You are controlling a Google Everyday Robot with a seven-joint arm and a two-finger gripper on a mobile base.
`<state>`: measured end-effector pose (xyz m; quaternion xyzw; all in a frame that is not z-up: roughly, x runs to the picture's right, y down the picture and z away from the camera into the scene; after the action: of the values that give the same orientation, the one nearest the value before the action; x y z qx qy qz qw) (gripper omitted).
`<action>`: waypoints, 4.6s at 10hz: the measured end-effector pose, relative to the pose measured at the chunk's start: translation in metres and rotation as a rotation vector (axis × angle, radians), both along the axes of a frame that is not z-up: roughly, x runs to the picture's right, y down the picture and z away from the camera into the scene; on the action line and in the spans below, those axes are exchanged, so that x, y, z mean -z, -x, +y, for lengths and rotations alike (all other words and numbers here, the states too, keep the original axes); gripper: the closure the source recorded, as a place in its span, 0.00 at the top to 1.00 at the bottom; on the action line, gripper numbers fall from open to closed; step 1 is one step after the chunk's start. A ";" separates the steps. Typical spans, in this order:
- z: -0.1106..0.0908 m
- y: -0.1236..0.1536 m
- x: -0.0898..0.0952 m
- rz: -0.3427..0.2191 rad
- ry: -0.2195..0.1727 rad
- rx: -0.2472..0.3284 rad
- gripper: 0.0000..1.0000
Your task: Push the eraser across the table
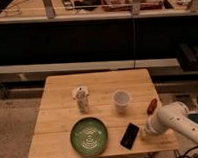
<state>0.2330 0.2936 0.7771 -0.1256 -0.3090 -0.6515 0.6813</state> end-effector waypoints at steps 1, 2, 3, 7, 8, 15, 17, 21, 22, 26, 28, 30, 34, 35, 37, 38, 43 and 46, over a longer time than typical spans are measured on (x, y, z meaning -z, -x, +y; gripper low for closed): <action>0.001 0.005 0.000 -0.014 -0.006 0.011 0.00; 0.003 0.013 -0.001 -0.030 -0.007 0.030 0.00; 0.004 0.020 -0.002 -0.041 -0.008 0.047 0.00; 0.002 0.038 -0.006 -0.074 -0.009 0.072 0.00; -0.001 0.042 -0.007 -0.083 -0.010 0.068 0.00; 0.001 0.072 0.008 -0.134 0.060 0.081 0.00; 0.003 0.077 0.008 -0.139 0.074 0.080 0.00; -0.004 0.087 0.014 -0.260 -0.010 0.111 0.00; -0.002 0.085 0.019 -0.310 -0.047 0.138 0.00; 0.018 0.063 0.032 -0.358 -0.095 0.226 0.00; 0.029 0.058 0.042 -0.359 -0.089 0.262 0.00; 0.042 0.062 0.055 -0.374 -0.078 0.305 0.00; 0.054 0.085 0.063 -0.409 -0.068 0.352 0.00; 0.052 0.095 0.063 -0.419 -0.071 0.365 0.00; 0.049 0.105 0.062 -0.428 -0.071 0.380 0.00; 0.048 0.110 0.060 -0.429 -0.068 0.385 0.00; 0.056 0.111 0.051 -0.397 0.002 0.388 0.00; 0.053 0.113 0.048 -0.383 0.019 0.365 0.00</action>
<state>0.1203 0.3465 0.7289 -0.0600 -0.4107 -0.7726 0.4805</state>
